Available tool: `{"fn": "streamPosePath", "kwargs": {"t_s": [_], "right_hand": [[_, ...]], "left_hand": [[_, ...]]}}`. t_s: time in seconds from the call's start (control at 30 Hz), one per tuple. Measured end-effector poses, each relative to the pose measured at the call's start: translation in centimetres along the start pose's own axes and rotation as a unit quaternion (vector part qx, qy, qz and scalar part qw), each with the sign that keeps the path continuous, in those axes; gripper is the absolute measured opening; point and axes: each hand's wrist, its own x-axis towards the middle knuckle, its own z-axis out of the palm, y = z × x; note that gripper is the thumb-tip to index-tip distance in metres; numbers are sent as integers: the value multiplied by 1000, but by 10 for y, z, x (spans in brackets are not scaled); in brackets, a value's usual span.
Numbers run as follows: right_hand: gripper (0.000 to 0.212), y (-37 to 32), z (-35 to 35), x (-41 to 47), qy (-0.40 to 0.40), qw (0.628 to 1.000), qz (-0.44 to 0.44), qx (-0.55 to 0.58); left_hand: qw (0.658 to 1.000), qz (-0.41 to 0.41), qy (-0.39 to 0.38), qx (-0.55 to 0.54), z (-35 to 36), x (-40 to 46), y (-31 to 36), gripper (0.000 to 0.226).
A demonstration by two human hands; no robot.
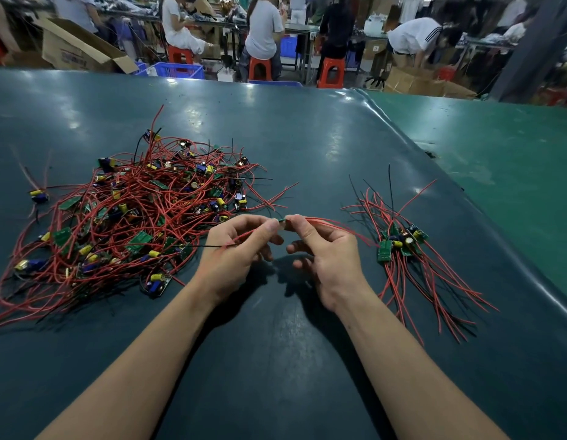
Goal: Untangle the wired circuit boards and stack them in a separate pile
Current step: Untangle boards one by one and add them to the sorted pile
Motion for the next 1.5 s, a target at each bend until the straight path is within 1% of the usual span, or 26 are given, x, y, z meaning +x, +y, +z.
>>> {"fn": "streamPosePath", "kwargs": {"t_s": [0.1, 0.2, 0.3, 0.4, 0.53, 0.6, 0.67, 0.8, 0.87, 0.93, 1.07, 1.2, 1.27, 1.4, 1.5], "right_hand": [[8, 1, 0, 0, 7, 1000, -10, -17], [6, 2, -1, 1, 14, 1000, 8, -1], [5, 2, -1, 2, -4, 1000, 28, 2], [12, 2, -1, 2, -35, 998, 49, 10], [32, 1, -2, 3, -66, 995, 61, 42], [30, 1, -4, 5, -64, 995, 52, 52], [23, 1, -6, 6, -49, 997, 44, 51], [9, 5, -4, 7, -7, 998, 20, 58], [18, 5, -3, 10, 32, 996, -7, 78], [27, 2, -6, 15, 89, 990, -35, 104], [26, -4, -19, 22, 189, 971, -80, 123], [35, -3, -26, 26, 248, 954, -114, 126], [35, -2, -28, 28, 259, 950, -121, 127], [23, -5, -30, 31, 251, 947, -126, 158], [20, -7, -30, 29, 197, 958, -91, 186]], "left_hand": [[1000, -12, 28, 6, 2, 1, 3, 24], [1000, -18, 24, 7, 4, -4, 10, 24], [999, -23, 22, 7, 4, -4, 12, 25], [999, -35, 9, -1, 1, -3, 12, 27], [999, -27, -24, 7, -2, -5, 15, 28], [999, -17, -36, 16, -2, -5, 17, 25], [999, -16, -47, 11, 0, -5, 20, 21], [998, -12, -57, -11, 2, -7, 23, 22], [998, -7, -49, -25, 2, -7, 23, 22], [998, -8, -40, -49, 2, -7, 22, 22], [997, -13, -44, -63, 4, -8, 22, 22], [996, -12, -37, -78, 4, -9, 24, 20], [996, -11, -36, -81, 5, -8, 24, 21], [996, -5, -33, -82, 3, -8, 23, 21], [995, 2, -23, -96, 1, -8, 24, 22]]}}
